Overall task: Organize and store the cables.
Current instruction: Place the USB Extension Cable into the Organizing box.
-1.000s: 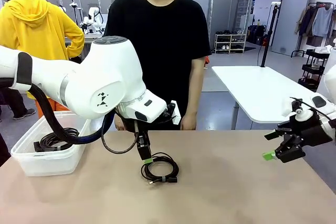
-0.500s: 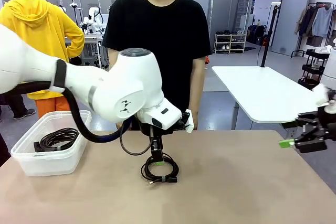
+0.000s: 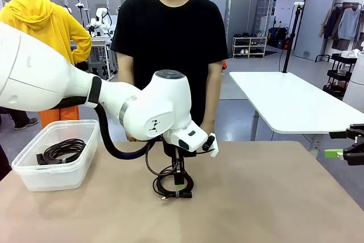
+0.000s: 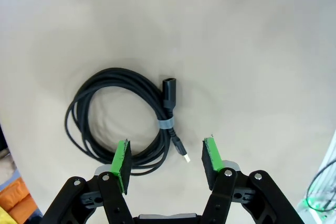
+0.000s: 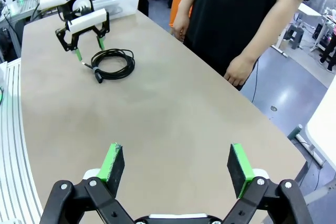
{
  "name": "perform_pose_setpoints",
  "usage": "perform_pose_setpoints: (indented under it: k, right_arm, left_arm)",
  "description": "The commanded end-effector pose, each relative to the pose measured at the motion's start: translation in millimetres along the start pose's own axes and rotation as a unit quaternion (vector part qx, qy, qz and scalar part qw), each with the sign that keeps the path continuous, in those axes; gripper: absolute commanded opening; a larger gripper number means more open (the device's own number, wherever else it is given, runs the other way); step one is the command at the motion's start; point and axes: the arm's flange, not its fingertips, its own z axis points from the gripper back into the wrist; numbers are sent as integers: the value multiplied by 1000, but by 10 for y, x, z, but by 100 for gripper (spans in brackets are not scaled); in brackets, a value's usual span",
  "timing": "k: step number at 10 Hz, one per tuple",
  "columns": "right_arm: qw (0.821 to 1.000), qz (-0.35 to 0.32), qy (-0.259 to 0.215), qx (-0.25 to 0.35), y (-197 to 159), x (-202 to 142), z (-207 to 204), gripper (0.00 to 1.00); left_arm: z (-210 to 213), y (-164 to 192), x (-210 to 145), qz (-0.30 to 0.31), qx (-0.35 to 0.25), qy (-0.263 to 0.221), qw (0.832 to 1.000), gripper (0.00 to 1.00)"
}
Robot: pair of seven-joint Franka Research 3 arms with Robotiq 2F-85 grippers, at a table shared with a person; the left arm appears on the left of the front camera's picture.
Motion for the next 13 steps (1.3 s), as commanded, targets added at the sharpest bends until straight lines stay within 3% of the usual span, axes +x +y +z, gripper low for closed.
perform_pose_setpoints:
  k: [1,3,12,13]
  right_arm:
    - [1000,6,2,-4,12,-111,17,100]
    - [1000,-6,24,-1,9,-214,44,100]
    - [1000,-21,19,-5,-35,-222,51,100]
    - [1000,-21,19,-5,-35,-222,51,100]
  left_arm:
    - [-59,6,80,11,-17,19,1000,69]
    - [-173,-16,51,15,-34,19,999,69]
    - [-640,168,60,45,-81,38,995,69]
    - [-634,162,47,40,-75,39,996,28]
